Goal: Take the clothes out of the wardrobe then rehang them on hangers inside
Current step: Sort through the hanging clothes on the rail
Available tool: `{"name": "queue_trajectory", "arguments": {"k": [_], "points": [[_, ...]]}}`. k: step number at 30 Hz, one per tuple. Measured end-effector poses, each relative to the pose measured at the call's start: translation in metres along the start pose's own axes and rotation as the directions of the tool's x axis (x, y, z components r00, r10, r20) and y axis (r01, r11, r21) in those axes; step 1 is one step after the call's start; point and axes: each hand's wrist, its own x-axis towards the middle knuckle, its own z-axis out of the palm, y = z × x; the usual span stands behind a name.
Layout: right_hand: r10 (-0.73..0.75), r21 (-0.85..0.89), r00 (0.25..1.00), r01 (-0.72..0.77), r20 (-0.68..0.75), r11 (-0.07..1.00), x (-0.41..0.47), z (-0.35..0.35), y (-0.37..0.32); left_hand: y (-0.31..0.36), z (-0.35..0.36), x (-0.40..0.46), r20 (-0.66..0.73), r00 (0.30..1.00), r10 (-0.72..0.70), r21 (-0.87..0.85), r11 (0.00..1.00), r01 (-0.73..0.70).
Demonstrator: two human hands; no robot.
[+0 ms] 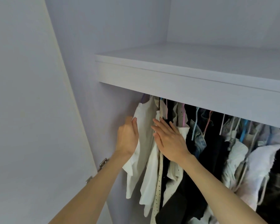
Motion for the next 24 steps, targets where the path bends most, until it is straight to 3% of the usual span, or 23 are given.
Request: {"name": "queue_trajectory", "arguments": {"k": [3, 9, 16, 18, 21, 24], "points": [[0.025, 0.102, 1.0, -0.025, -0.001, 0.994, -0.003, 0.001, -0.001, -0.002, -0.014, -0.021, 0.007, 0.999, -0.032, 0.013, 0.999, 0.032], [0.096, 0.291, 0.994, -0.108, 0.054, 0.951, 0.0, 0.004, -0.015, -0.001, -0.042, -0.02, -0.022, 0.999, 0.038, 0.126, 0.991, -0.035], [0.249, 0.611, 0.968, -0.189, -0.013, 0.769, -0.016, -0.021, -0.07, -0.011, -0.058, -0.106, 0.033, 0.996, -0.086, 0.174, 0.981, 0.079], [0.323, 0.738, 0.942, -0.28, 0.088, 0.615, -0.021, -0.03, -0.09, -0.013, -0.059, -0.132, 0.053, 0.994, -0.1, 0.175, 0.98, 0.089], [0.36, 0.798, 0.851, -0.5, 0.382, 0.337, -0.032, -0.034, -0.115, -0.011, -0.062, -0.168, 0.034, 0.994, -0.107, 0.227, 0.969, 0.097], [0.301, 0.763, 0.844, -0.532, 0.443, 0.367, -0.061, -0.031, -0.133, -0.003, -0.068, -0.21, 0.069, 0.981, -0.183, 0.259, 0.953, 0.16]]}}
